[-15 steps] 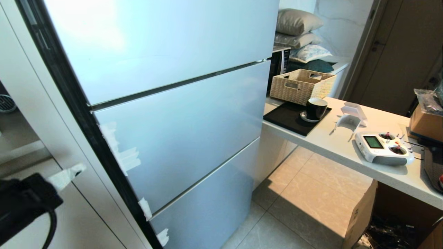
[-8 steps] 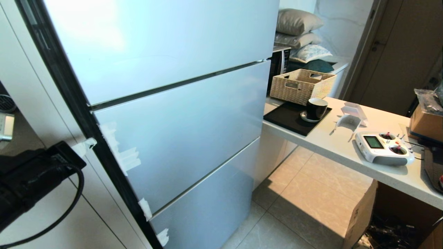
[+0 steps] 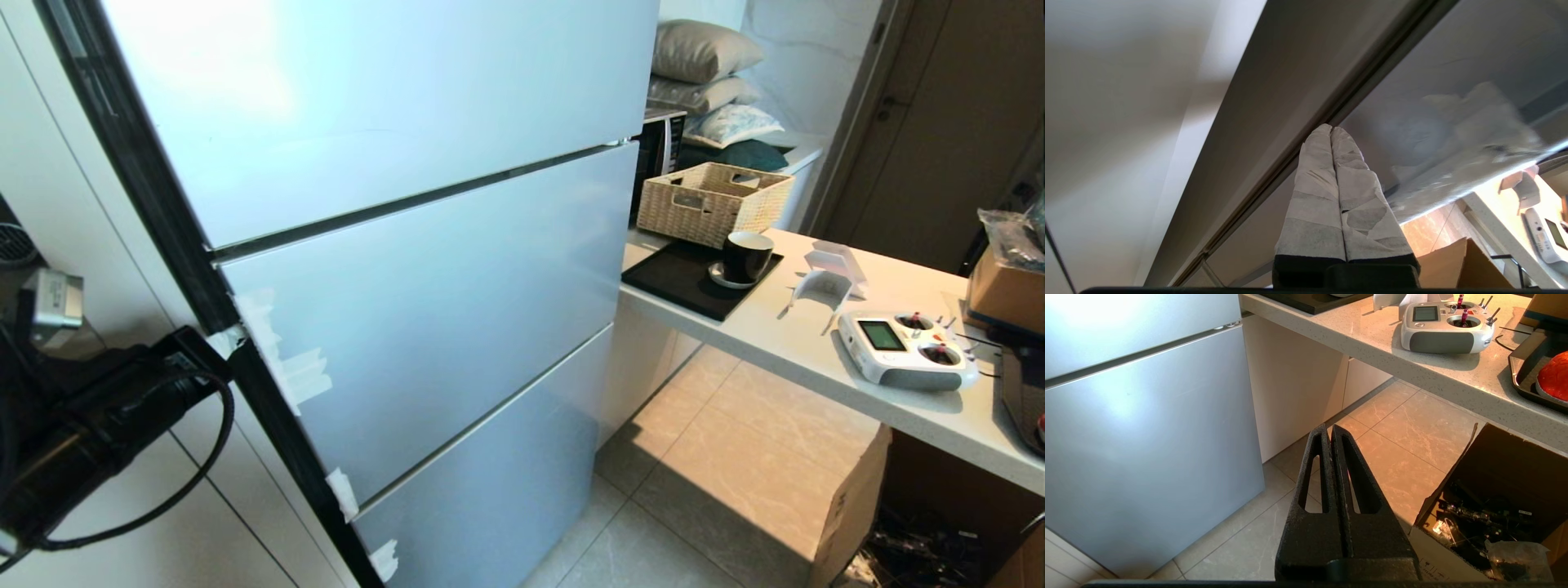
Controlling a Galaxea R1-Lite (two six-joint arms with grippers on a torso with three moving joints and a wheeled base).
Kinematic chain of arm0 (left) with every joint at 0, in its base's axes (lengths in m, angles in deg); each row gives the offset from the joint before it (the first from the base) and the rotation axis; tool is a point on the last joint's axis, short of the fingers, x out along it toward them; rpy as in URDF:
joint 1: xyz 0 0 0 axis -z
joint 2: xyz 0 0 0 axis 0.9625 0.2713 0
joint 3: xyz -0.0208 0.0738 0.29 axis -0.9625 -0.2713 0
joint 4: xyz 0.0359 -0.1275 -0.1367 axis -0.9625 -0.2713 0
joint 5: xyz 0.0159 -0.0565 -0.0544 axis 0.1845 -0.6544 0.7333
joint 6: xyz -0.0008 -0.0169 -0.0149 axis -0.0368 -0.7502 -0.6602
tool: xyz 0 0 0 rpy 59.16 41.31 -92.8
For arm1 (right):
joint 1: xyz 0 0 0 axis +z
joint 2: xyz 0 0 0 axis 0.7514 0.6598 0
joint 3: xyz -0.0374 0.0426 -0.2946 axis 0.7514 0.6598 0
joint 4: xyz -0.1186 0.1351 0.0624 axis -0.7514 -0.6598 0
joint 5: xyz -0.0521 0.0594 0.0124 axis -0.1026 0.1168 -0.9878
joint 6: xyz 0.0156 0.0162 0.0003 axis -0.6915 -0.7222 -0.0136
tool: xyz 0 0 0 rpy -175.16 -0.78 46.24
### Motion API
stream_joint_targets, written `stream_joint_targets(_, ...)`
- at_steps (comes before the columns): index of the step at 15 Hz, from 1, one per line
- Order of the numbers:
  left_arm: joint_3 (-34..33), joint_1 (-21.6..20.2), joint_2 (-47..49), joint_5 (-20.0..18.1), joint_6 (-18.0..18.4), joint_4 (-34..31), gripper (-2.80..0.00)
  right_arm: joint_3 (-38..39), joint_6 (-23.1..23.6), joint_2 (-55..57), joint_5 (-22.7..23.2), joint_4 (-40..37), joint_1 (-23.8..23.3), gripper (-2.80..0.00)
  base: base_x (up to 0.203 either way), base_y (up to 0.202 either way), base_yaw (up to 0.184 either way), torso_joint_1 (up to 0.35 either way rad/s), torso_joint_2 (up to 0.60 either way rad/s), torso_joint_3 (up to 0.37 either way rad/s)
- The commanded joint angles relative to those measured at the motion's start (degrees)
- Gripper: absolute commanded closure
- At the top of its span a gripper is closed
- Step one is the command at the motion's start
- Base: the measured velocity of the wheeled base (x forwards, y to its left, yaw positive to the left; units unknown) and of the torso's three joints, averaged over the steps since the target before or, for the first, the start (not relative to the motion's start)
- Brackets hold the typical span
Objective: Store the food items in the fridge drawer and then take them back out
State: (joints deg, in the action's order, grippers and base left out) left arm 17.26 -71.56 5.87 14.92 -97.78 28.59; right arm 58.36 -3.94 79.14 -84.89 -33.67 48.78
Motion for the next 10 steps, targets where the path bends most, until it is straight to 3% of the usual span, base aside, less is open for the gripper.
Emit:
stream_joint_targets(1,-0.1,0.2,0.4,0.0,-0.2,0.4,0.0,0.0,0.0,0.0,0.0,0.0,0.0,0.0,0.0,0.0,0.0,0.0,0.0,0.0)
stream_joint_targets(10,-1.9,4.2,-0.2,-0.6,-0.2,0.3,0.0,-0.1,0.0,0.1,0.0,0.0,0.0,0.0,0.0,0.0,0.0,0.0,0.0,0.0)
